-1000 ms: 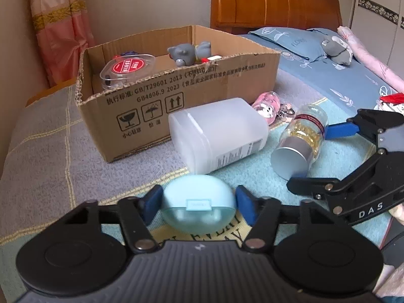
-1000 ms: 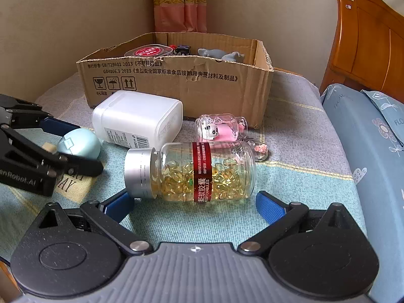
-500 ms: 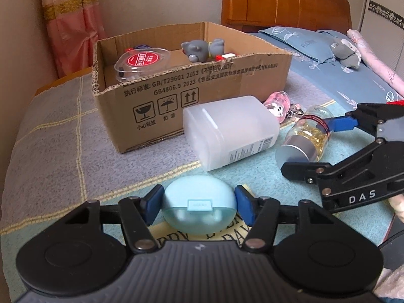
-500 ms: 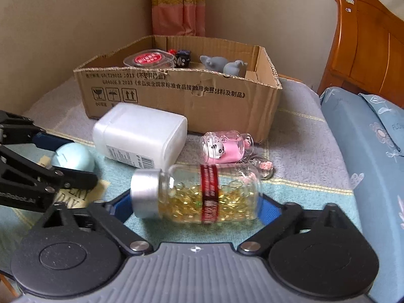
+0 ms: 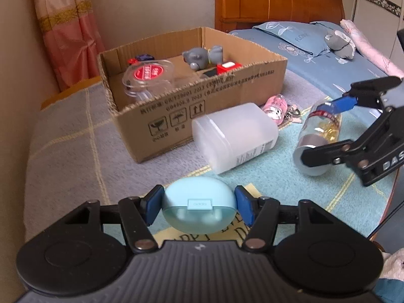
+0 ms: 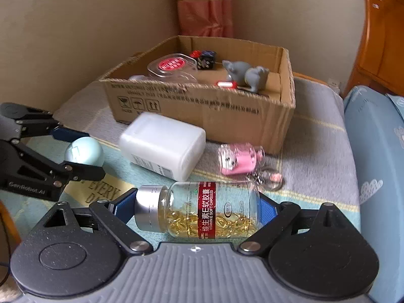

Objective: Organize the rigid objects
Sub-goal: 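Close left tool on the mint-green case while right tool grips and lifts the capsule bottle, then carry the case into the box and open left tool while right tool drops the bottle there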

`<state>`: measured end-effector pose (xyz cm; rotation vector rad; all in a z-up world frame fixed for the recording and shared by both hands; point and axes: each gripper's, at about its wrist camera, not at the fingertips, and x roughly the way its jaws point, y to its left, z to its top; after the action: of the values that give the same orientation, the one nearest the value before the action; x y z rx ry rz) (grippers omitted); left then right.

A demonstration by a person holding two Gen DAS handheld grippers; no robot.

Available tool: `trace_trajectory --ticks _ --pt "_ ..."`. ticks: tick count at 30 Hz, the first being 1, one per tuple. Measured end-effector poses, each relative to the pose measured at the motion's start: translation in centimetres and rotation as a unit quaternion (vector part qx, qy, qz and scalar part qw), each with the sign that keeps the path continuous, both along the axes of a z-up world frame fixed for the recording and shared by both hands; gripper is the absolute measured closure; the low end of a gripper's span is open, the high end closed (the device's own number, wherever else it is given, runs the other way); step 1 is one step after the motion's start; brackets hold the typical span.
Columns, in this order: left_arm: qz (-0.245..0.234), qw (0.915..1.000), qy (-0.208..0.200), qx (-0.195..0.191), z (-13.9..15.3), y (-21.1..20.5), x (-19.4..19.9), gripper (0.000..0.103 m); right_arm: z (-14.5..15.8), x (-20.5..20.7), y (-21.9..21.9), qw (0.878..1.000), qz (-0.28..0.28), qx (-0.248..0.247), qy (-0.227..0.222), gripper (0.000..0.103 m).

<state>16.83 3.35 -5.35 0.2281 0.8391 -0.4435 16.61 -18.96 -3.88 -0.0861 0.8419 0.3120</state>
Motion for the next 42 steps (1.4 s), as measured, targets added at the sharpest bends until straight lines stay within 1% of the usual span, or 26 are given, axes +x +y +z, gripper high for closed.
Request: trace_trajectory --ticks 4,11,17,23,28,34,36,38,42 --pt "0.001 1.0000 -0.003 -0.004 1.4 0.3 0.5 0.043 1.7 0.2 -0.3 1.000 0.017 -0.003 -0.015 0.008" --pt "-0.010 0.9994 -0.031 -0.005 4.6 0.4 2.0 0.043 4.8 2.4 -0.6 0.998 0.028 -0.010 -0.051 0.008" --pt "-0.016 0.9989 -0.044 -0.009 7.4 0.3 5.2 0.043 6.6 5.5 -0.6 0.996 0.025 -0.010 -0.081 0.008" --pt "-0.012 0.9982 -0.058 0.005 9.0 -0.5 9.4 0.043 7.2 9.3 -0.8 0.996 0.016 -0.004 -0.092 0.008" --pt "-0.010 0.9984 -0.054 0.016 9.1 -1.8 13.5 0.043 6.7 12.4 -1.3 0.996 0.002 0.008 -0.090 0.008" --pt "-0.011 0.9985 -0.046 0.026 8.2 -3.8 17.7 0.043 5.2 14.9 -1.7 0.997 -0.009 0.009 -0.082 0.008" --pt "-0.014 0.9986 -0.043 0.027 7.8 -4.5 18.8 0.043 4.8 15.1 -1.8 0.997 -0.008 0.011 -0.079 0.007" --pt "-0.015 0.9988 -0.039 0.026 7.4 -5.1 19.7 0.043 4.5 14.9 -1.8 0.996 -0.001 0.007 -0.086 0.000" --pt "-0.018 0.9989 -0.032 0.028 6.7 -6.1 20.8 0.043 5.0 13.8 -2.3 0.995 -0.001 0.006 -0.100 0.000"
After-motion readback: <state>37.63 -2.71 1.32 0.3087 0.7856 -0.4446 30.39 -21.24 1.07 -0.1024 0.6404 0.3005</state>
